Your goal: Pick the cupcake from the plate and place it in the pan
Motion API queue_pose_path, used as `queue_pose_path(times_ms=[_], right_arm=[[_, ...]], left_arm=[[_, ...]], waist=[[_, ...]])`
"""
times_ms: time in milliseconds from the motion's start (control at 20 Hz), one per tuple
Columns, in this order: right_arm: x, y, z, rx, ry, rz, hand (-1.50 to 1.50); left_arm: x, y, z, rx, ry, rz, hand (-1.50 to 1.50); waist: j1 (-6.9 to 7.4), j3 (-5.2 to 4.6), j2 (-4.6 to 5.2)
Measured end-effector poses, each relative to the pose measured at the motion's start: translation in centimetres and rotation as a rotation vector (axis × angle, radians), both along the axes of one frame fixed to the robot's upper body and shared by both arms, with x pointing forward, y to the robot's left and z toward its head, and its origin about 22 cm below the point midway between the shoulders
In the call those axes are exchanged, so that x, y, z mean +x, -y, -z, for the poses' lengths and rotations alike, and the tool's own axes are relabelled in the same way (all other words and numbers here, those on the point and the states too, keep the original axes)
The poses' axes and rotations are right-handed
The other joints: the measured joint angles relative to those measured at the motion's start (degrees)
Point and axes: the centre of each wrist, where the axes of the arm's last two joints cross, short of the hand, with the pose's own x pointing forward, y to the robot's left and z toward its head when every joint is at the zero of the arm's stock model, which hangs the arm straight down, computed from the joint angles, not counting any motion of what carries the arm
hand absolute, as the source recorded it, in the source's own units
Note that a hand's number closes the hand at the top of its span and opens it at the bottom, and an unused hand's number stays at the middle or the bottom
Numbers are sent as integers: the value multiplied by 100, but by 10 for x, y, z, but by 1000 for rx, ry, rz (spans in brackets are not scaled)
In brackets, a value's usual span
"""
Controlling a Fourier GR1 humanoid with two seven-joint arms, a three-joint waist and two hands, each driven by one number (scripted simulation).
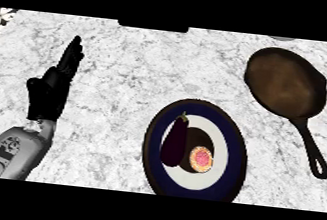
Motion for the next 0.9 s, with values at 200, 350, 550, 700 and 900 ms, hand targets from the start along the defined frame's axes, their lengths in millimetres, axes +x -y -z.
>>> queue_pose_path(times_ms=[200, 350, 550, 700, 900], right_arm=[[13, -49, -15, 117, 101, -319, 150], [21, -89, -36, 119, 210, -611, 150], [14, -86, -22, 162, 255, -798, -150], [7, -69, -15, 141, 276, -932, -150], [13, -54, -17, 24, 323, -1019, -150]], left_arm=[[-4, 10, 4, -42, 23, 60, 0], [-12, 28, 11, -100, 19, 138, 0], [-37, 35, 40, -177, -1, 179, 0], [-46, 32, 47, -200, 1, 190, 0], [-50, 32, 50, -215, 4, 199, 0]], waist=[[120, 39, 75], [296, 45, 96], [132, 52, 121], [59, 57, 127], [29, 60, 133]])
